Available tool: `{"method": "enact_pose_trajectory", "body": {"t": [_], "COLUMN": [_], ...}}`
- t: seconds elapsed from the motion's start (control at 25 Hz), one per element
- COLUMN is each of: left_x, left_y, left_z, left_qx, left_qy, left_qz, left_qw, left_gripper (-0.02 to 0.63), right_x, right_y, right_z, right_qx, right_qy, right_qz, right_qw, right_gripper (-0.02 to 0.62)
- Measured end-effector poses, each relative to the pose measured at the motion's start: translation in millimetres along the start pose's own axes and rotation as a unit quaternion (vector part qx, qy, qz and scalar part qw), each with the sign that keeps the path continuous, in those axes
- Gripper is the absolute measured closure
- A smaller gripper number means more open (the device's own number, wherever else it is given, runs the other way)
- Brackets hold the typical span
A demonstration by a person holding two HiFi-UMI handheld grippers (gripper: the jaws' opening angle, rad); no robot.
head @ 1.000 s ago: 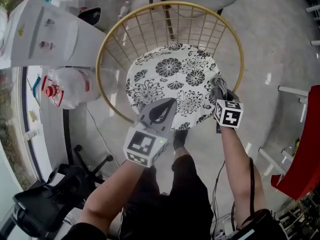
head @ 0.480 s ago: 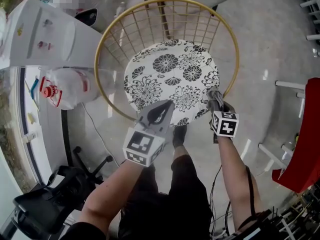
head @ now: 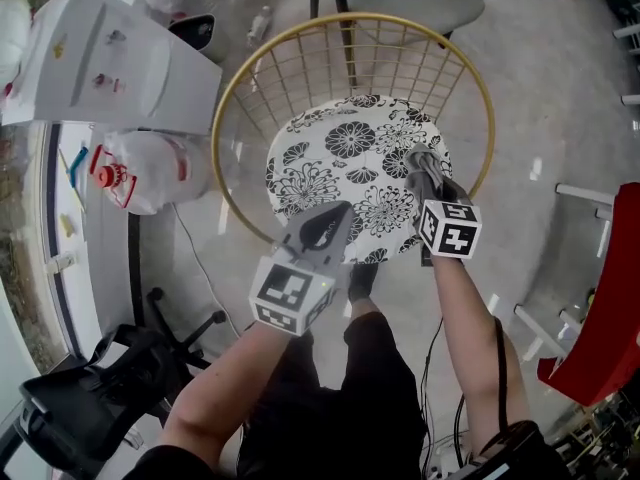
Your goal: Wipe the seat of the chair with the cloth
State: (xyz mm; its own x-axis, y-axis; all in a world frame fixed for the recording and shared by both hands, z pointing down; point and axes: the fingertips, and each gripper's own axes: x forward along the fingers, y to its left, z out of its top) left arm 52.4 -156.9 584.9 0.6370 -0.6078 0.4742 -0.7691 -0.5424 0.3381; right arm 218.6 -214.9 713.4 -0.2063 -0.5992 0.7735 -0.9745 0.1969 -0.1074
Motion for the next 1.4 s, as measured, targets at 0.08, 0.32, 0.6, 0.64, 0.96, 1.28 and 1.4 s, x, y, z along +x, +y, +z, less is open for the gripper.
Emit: {"method": "enact_pose_trajectory", "body": {"t": [0.08, 0.32, 0.6, 0.64, 0.96, 1.28, 1.4], "left_x": [0.7, 0.4, -0.1, 0.5, 4.8, -0.8, -4.2], "left_y": [8.4, 28.2, 42.0, 39.3, 13.4, -10.4, -14.9], "left_z": [6.4, 11.9, -4.4, -5.7, -16.8, -28.8, -31.7], "left_qx": [-0.003, 0.009, -0.012, -0.013, -0.001, 0.002, 0.011], "left_qy": [-0.005, -0.010, -0.002, 0.000, 0.016, 0.031, 0.036], "left_qz": [0.003, 0.010, 0.022, 0.019, -0.009, -0.023, -0.024], "left_qw": [1.0000, 0.9999, 0.9997, 0.9997, 0.9998, 0.9992, 0.9990], "left_gripper": [0.600, 0.600, 0.600, 0.598, 0.600, 0.600, 0.600], "right_x": [16.4, 67.5, 82.4, 80.6, 47.4, -1.5, -17.5], "right_y": [5.3, 5.4, 6.3, 6.9, 11.0, 17.3, 19.8], "right_z": [24.1, 67.4, 40.6, 31.3, -48.9, -118.0, -136.7], "right_qx": [-0.006, -0.023, -0.018, -0.019, -0.001, 0.013, 0.015], "right_qy": [-0.013, -0.028, 0.008, 0.017, 0.080, 0.125, 0.138], "right_qz": [0.006, 0.009, 0.003, 0.003, 0.006, 0.007, 0.007], "right_qw": [1.000, 0.999, 1.000, 1.000, 0.997, 0.992, 0.990], "right_gripper": [0.574, 0.574, 0.574, 0.574, 0.574, 0.574, 0.574]}}
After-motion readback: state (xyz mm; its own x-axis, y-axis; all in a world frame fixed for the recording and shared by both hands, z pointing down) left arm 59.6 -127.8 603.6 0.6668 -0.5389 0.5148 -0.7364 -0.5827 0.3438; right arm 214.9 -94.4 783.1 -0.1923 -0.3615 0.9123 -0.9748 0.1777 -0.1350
